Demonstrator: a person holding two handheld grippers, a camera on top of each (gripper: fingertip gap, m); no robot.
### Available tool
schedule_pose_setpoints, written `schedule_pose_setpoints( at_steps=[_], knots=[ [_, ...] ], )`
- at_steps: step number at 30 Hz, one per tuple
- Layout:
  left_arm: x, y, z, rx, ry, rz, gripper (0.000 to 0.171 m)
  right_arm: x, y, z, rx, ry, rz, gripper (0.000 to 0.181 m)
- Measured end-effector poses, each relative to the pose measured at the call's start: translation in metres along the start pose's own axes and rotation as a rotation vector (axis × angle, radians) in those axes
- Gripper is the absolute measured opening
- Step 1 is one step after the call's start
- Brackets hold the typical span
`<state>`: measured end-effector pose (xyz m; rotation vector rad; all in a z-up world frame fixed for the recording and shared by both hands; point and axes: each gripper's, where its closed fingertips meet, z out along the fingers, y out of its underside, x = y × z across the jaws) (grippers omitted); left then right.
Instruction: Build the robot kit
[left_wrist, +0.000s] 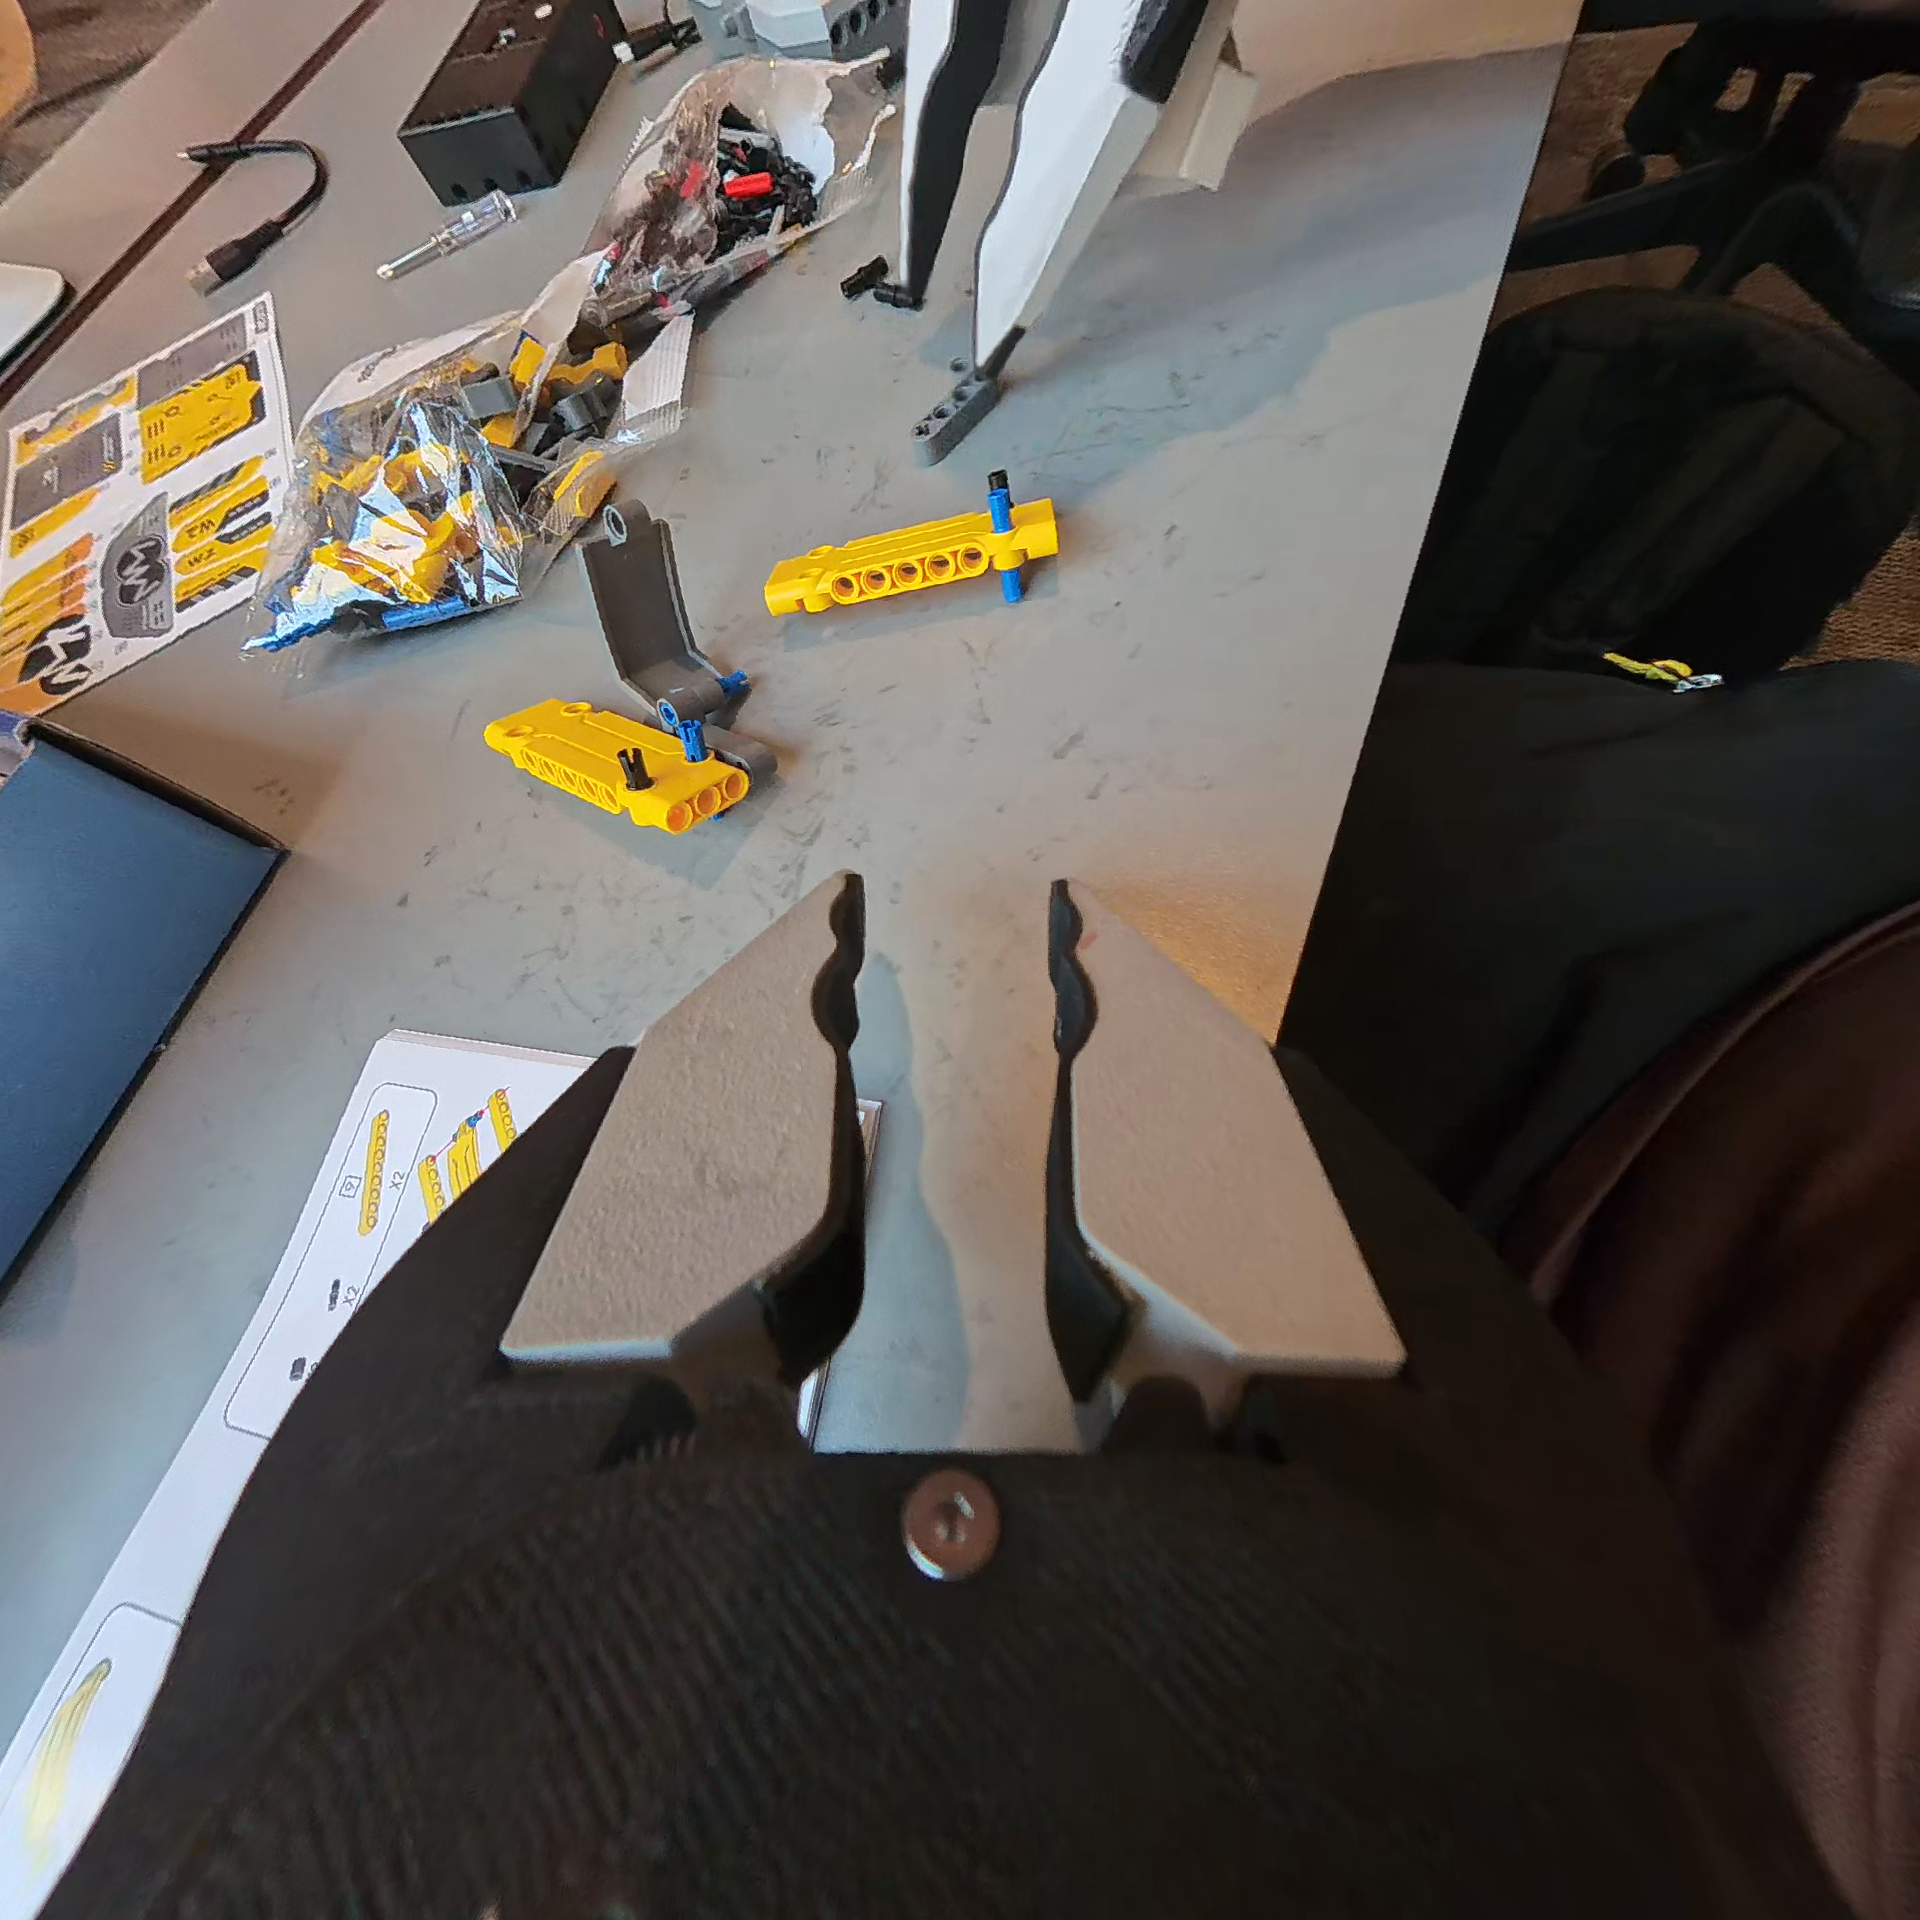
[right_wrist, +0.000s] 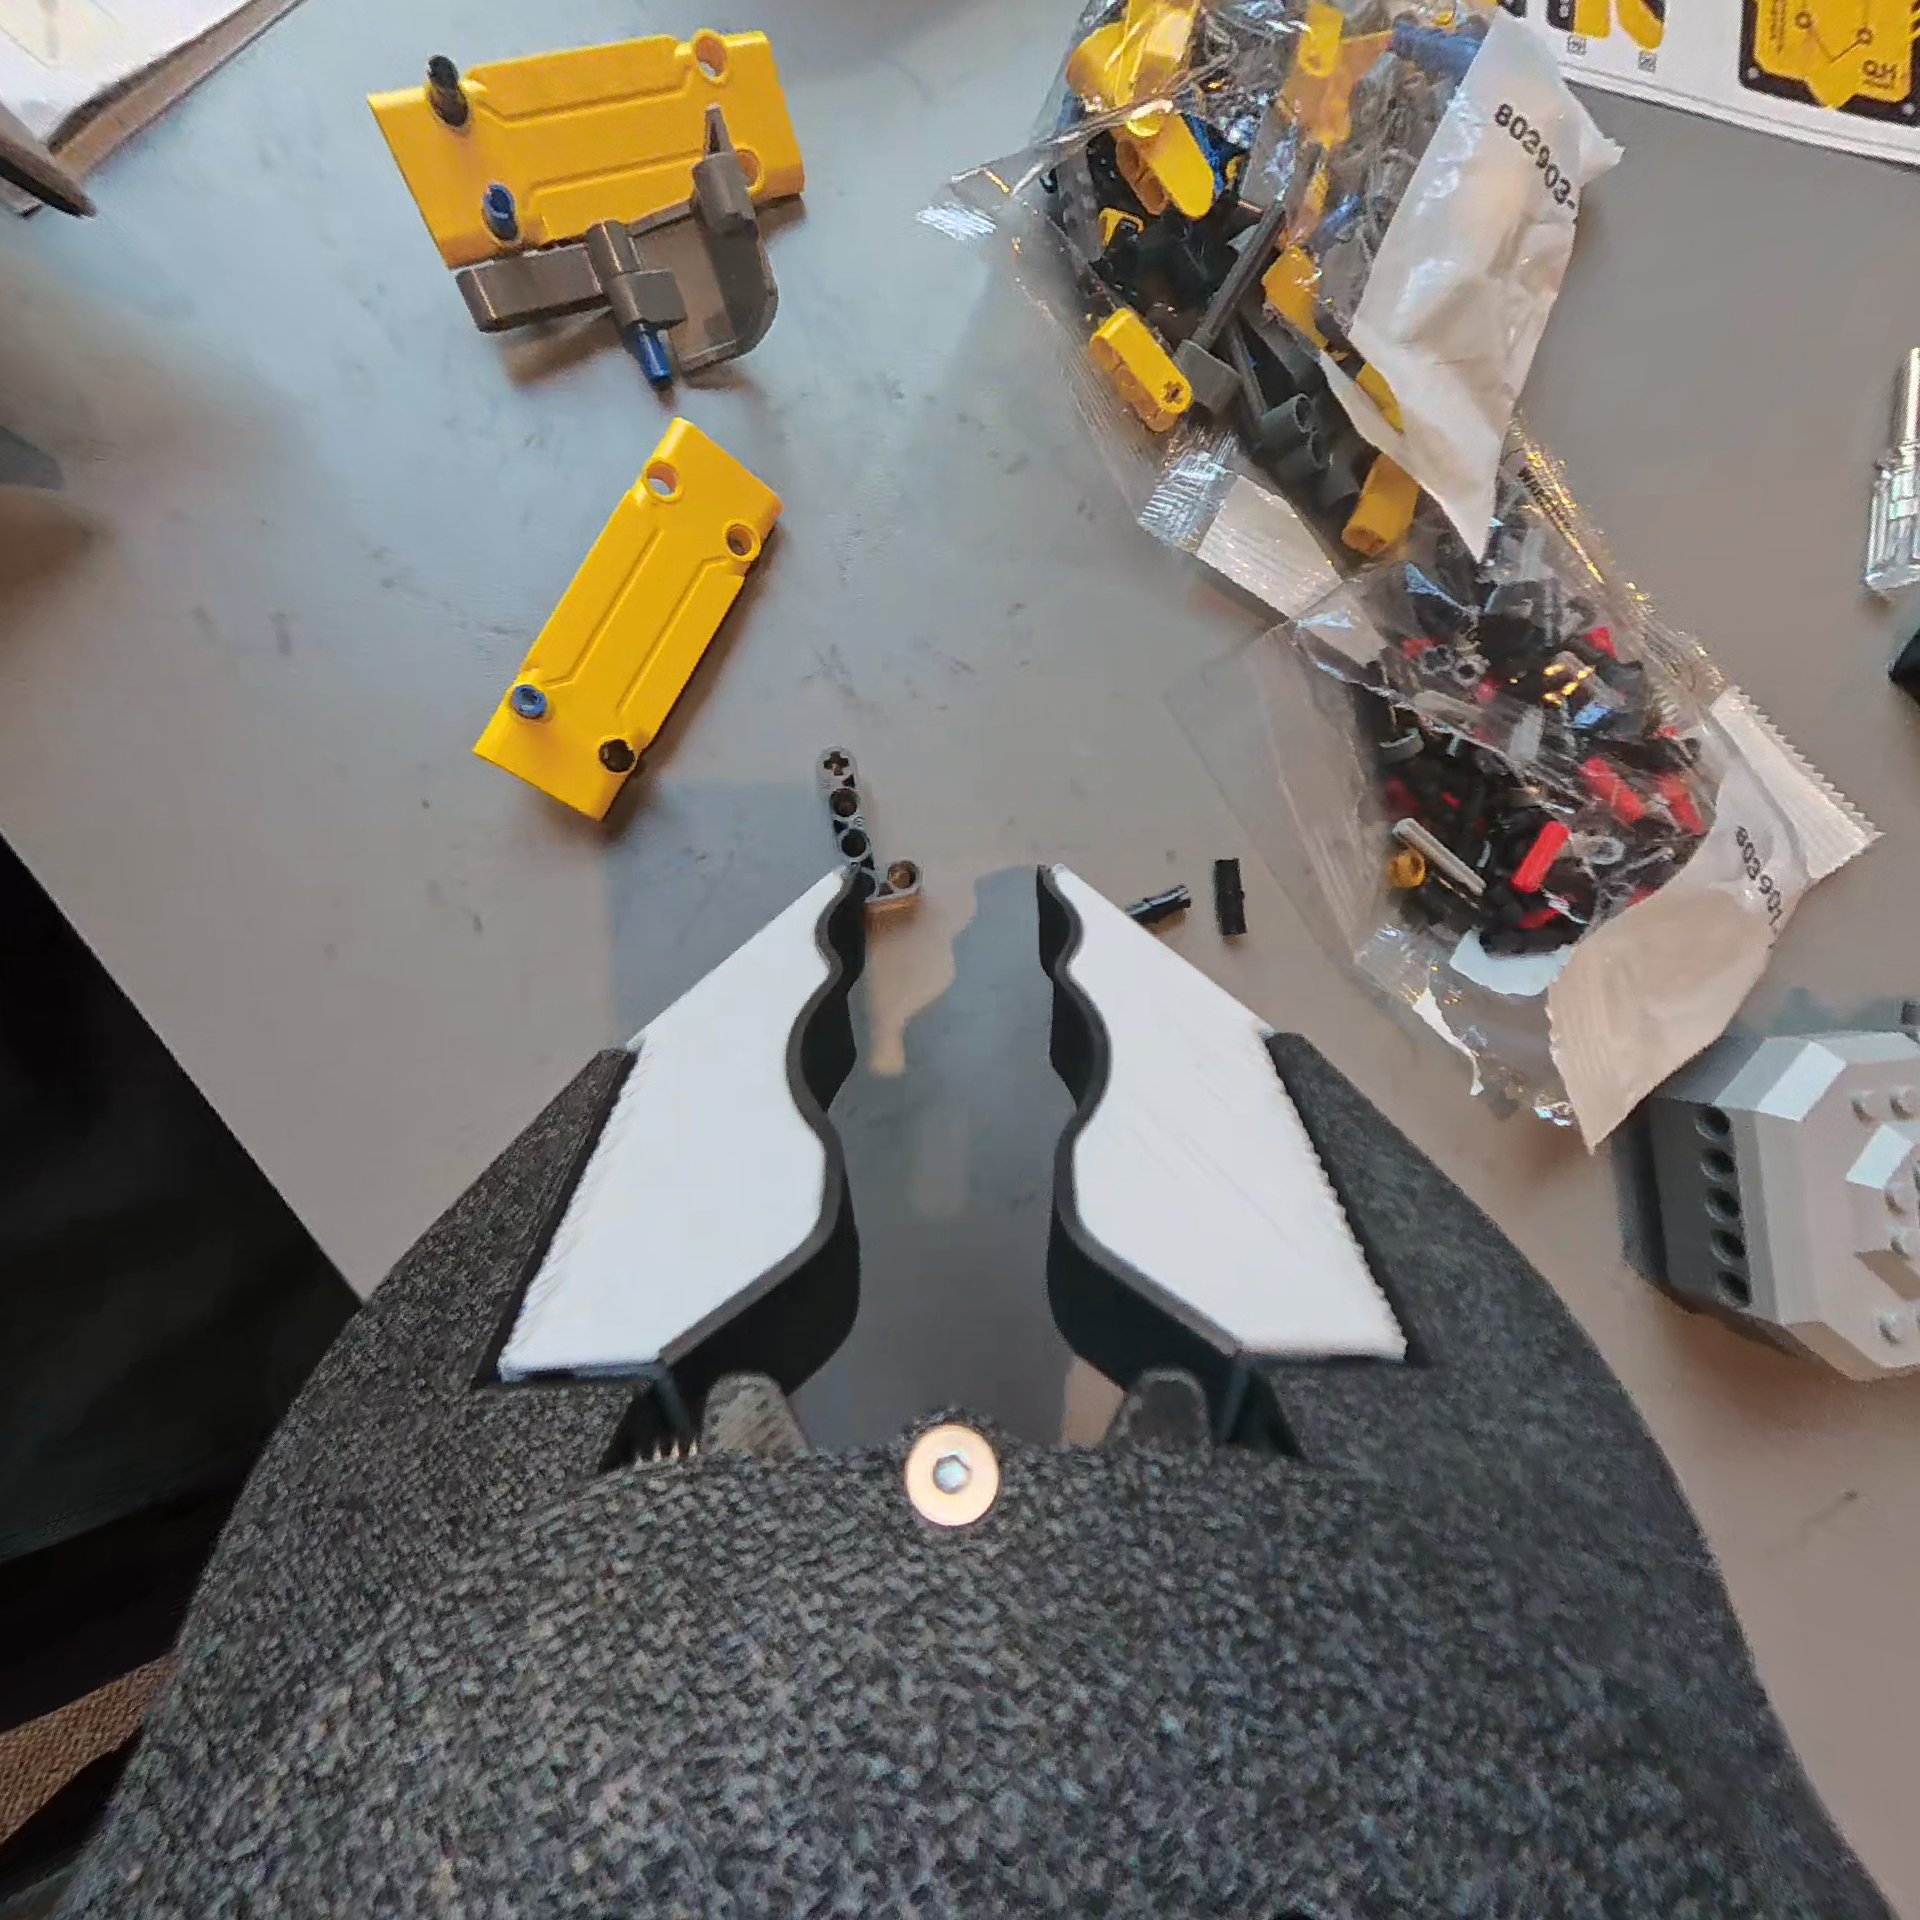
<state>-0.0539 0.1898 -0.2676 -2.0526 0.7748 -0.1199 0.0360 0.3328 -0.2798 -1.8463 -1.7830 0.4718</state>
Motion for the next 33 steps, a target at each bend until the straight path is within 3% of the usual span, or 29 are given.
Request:
schedule_pose_setpoints(
  at_steps=[8,16,19,27,33],
  knots=[
    [0.002,-0.001,-0.001,0.012,0.015,0.001,0.033,0.011,0.000,-0.002,0.026,0.049,0.017,0.029],
    [0.002,-0.001,-0.002,0.011,0.017,0.001,0.032,0.000,-0.005,-0.015,0.107,-0.035,-0.004,0.029],
    [0.002,0.000,-0.002,0.008,0.016,0.004,0.032,0.008,0.003,-0.012,0.090,0.021,-0.040,0.028],
    [0.000,0.002,0.001,-0.012,0.011,-0.008,0.032,0.045,0.021,-0.023,0.105,0.120,0.086,0.015],
    [-0.002,0.002,0.001,-0.016,0.006,-0.021,0.032,0.040,0.012,-0.006,0.096,0.073,0.174,0.015]
  ],
)
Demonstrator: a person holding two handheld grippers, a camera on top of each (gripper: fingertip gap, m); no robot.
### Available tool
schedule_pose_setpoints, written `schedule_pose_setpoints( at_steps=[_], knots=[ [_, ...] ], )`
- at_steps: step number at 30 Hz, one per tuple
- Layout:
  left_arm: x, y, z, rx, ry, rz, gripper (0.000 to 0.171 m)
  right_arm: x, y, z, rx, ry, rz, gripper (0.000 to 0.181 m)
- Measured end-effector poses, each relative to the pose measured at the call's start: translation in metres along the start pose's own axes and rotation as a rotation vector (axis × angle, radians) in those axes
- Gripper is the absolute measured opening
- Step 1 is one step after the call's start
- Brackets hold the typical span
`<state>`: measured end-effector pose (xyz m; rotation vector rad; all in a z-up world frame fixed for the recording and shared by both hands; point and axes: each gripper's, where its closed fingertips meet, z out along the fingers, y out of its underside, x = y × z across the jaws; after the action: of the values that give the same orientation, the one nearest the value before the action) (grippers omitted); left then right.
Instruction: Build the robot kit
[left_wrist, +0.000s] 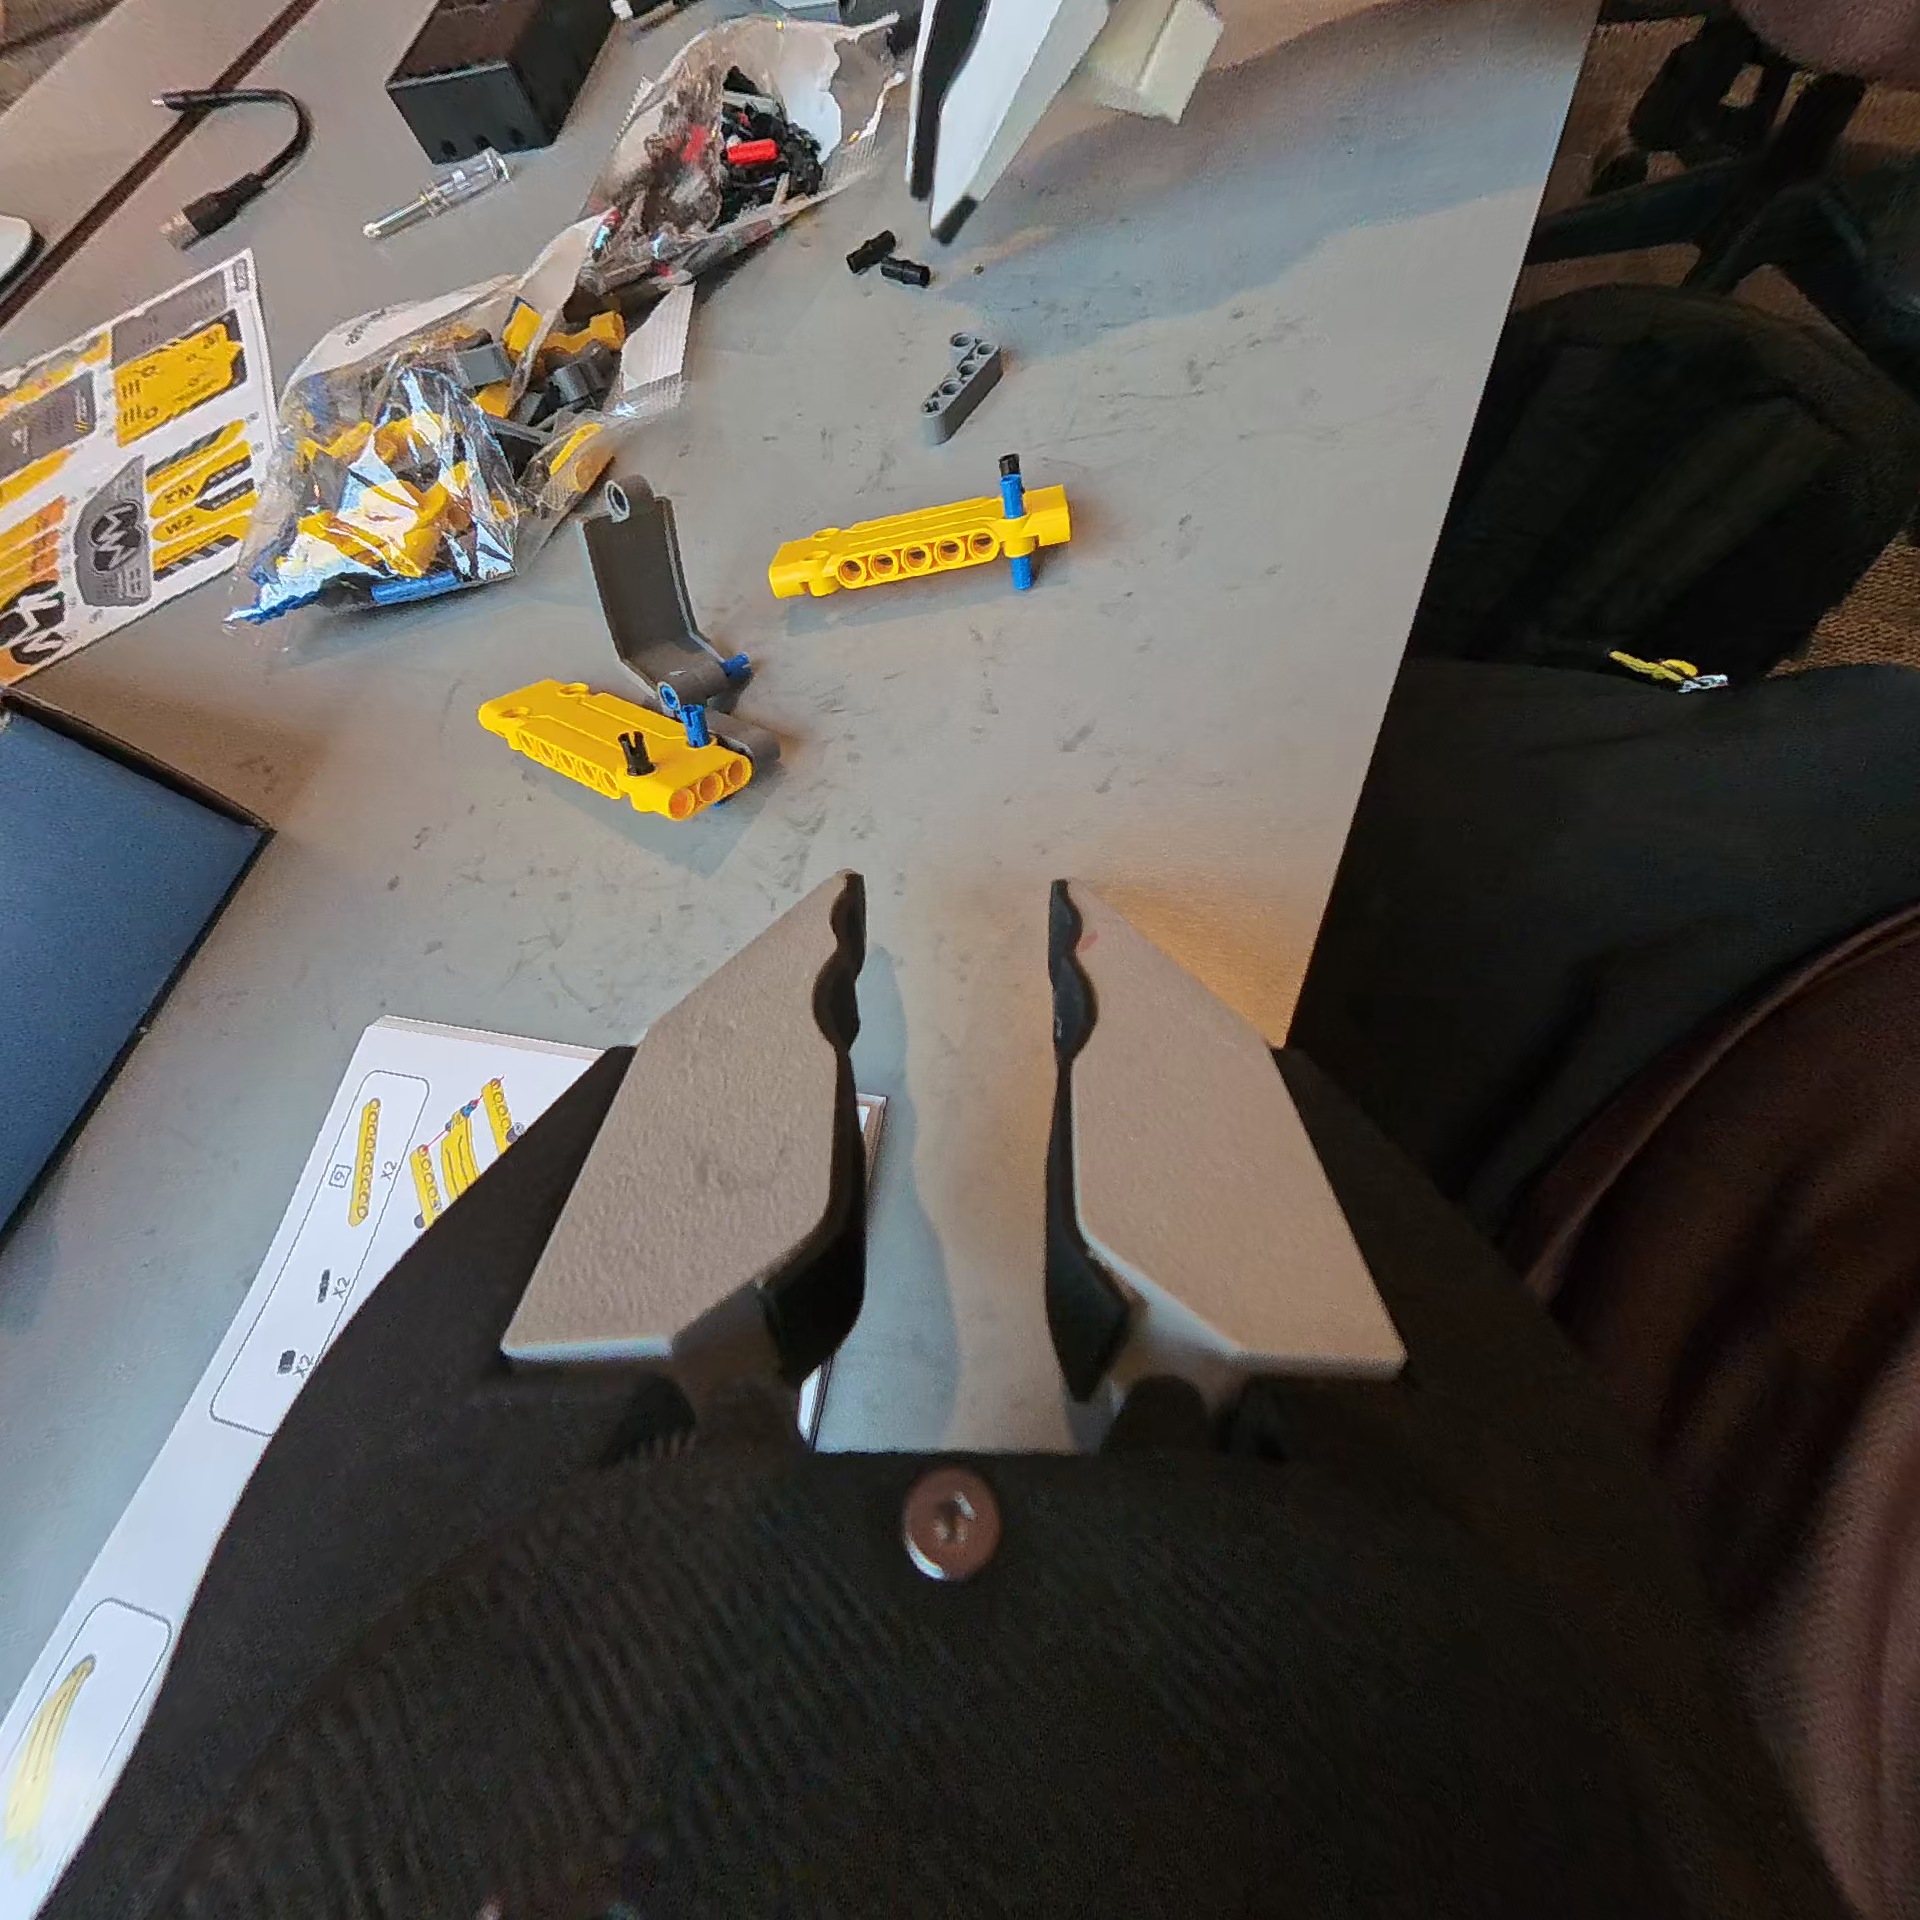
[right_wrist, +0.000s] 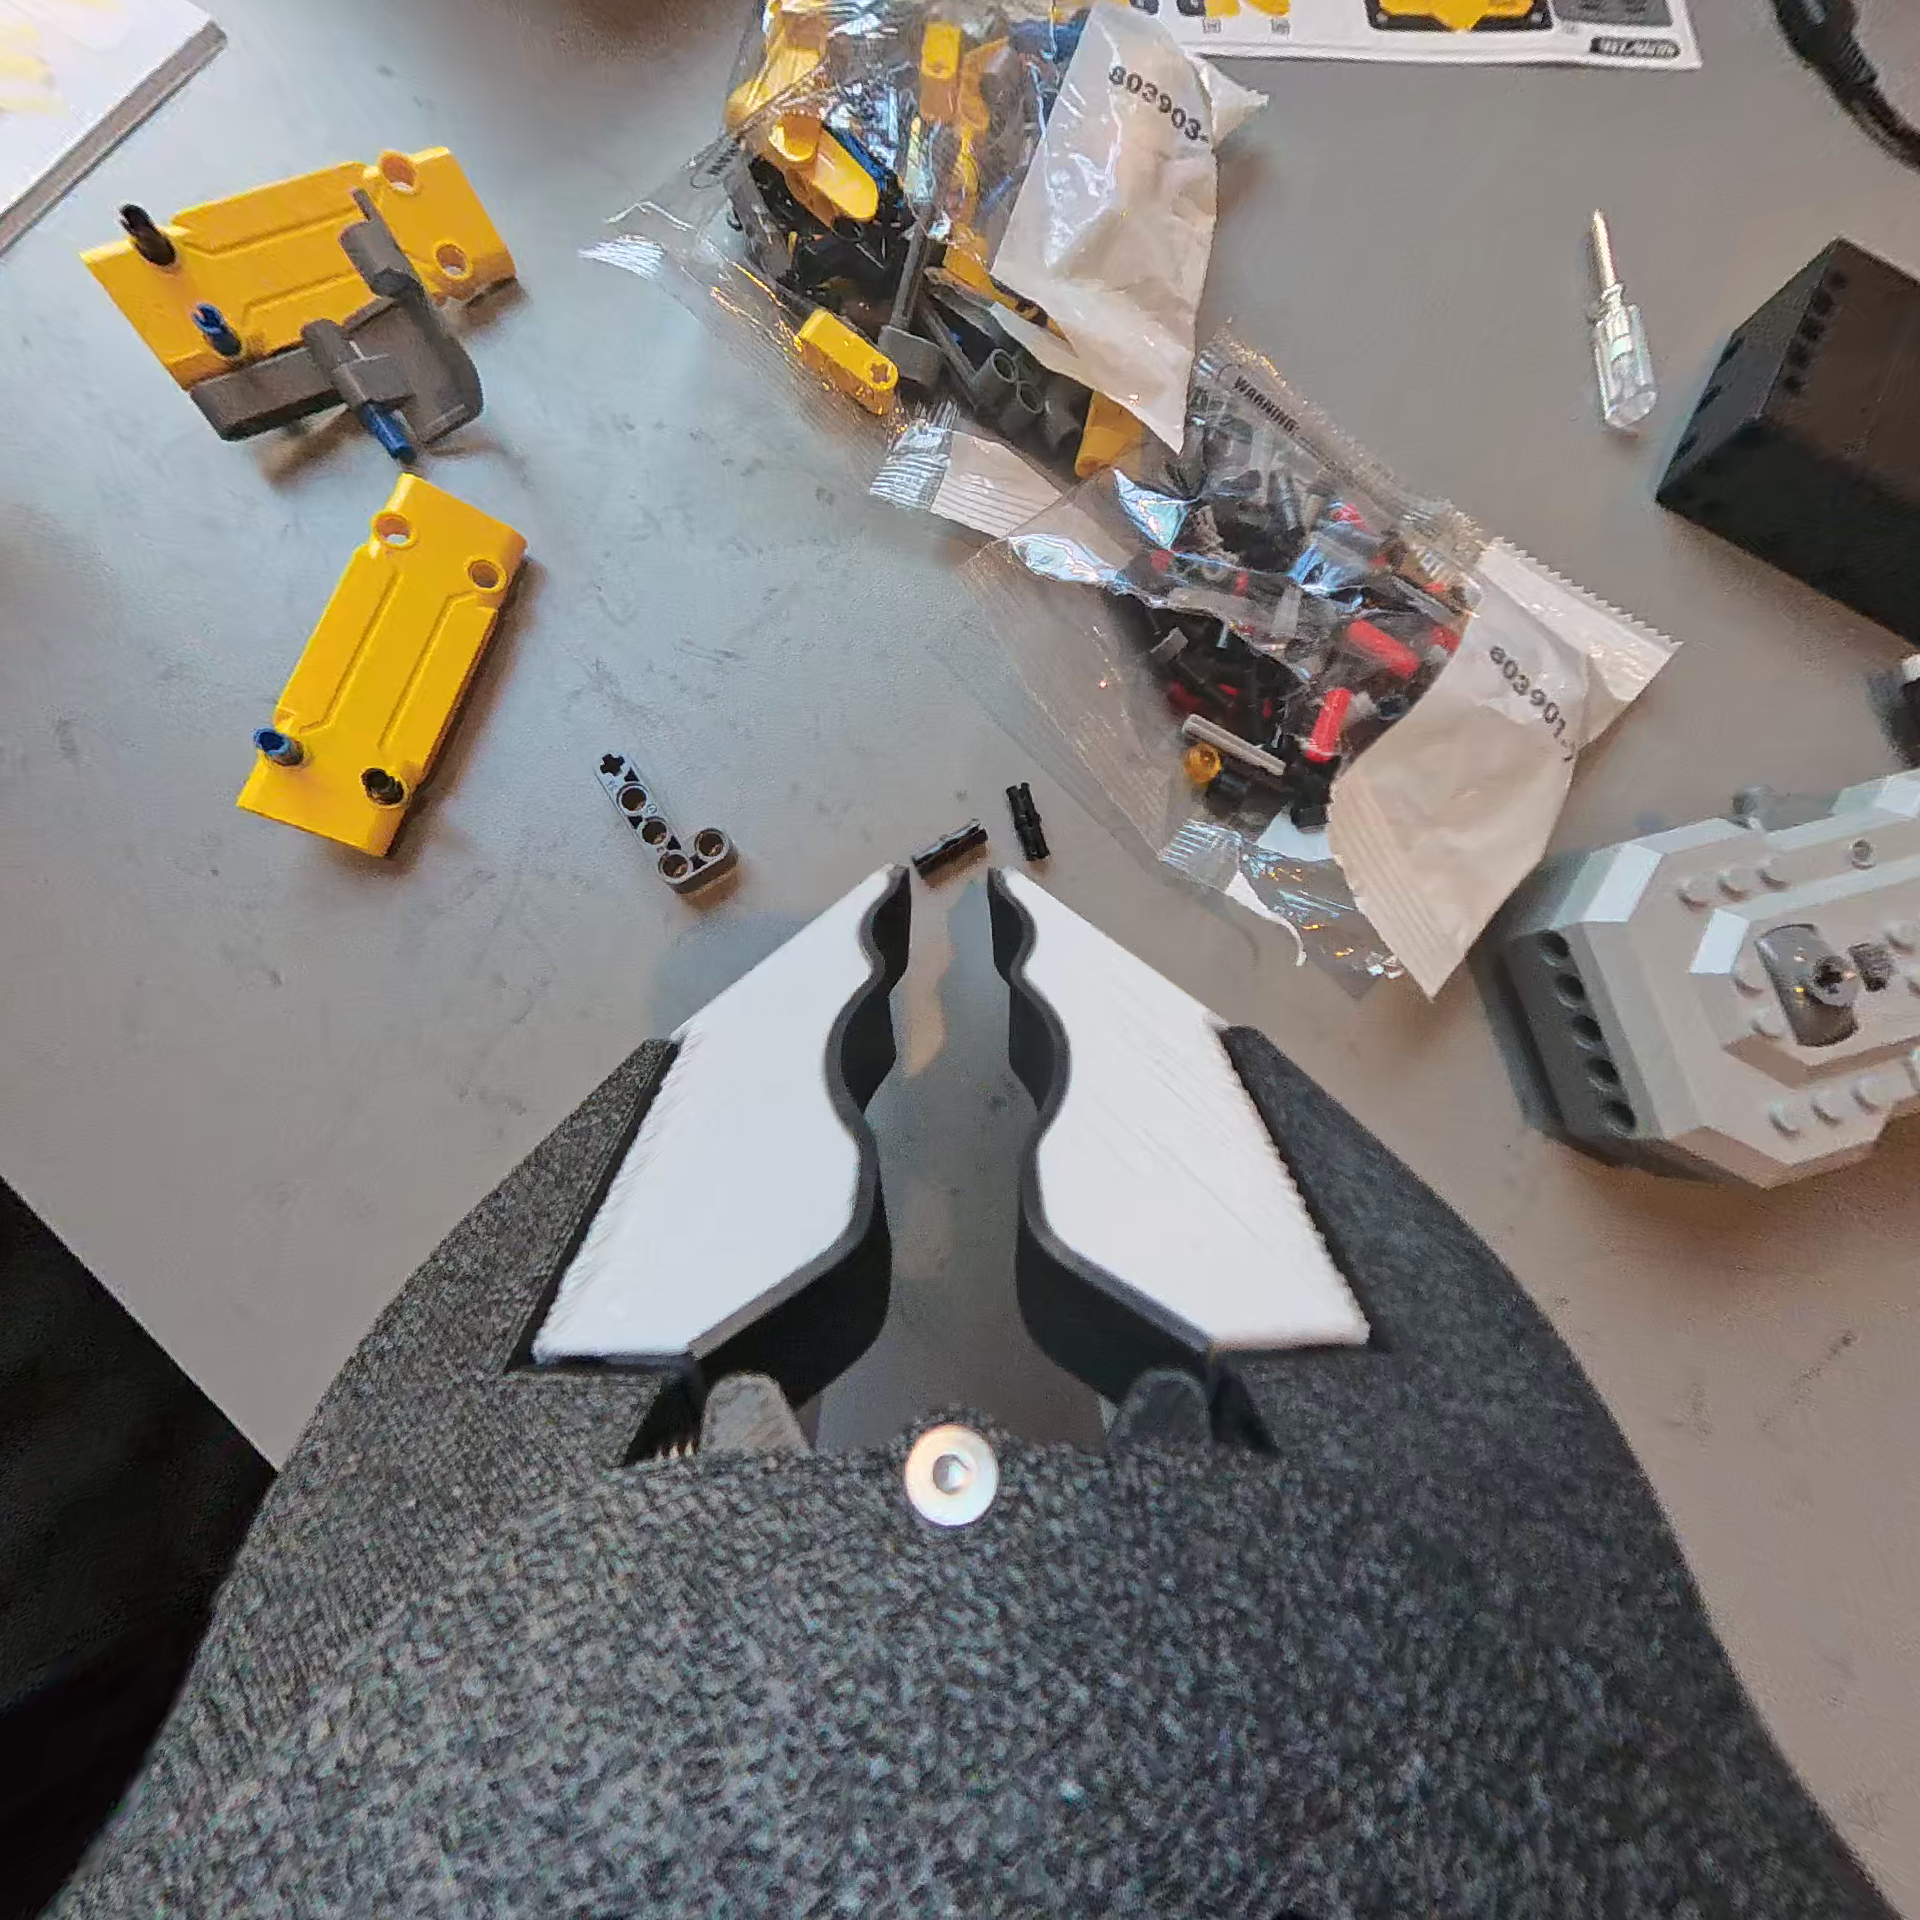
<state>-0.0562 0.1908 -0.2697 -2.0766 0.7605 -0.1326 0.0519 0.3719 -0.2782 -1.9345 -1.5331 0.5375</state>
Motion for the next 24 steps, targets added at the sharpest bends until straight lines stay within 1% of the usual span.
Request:
schedule_pose_setpoints(
  at_steps=[5,11,15,18,24],
  knots=[
    [0.001,0.000,0.000,-0.003,0.002,0.005,0.033,-0.001,-0.001,0.008,-0.011,0.008,0.059,0.016],
    [0.001,-0.001,-0.001,0.005,0.004,0.003,0.032,-0.001,-0.005,0.009,-0.006,0.032,0.083,0.017],
    [0.002,-0.001,-0.001,0.006,0.005,0.010,0.032,0.002,-0.001,0.013,-0.030,0.062,0.085,0.017],
    [0.002,-0.001,-0.001,0.007,0.003,0.012,0.032,-0.002,0.000,0.016,-0.030,0.053,0.076,0.007],
    [0.002,-0.001,0.000,0.004,0.002,0.013,0.032,-0.001,0.001,0.016,0.007,0.017,0.104,0.006]
  ],
)
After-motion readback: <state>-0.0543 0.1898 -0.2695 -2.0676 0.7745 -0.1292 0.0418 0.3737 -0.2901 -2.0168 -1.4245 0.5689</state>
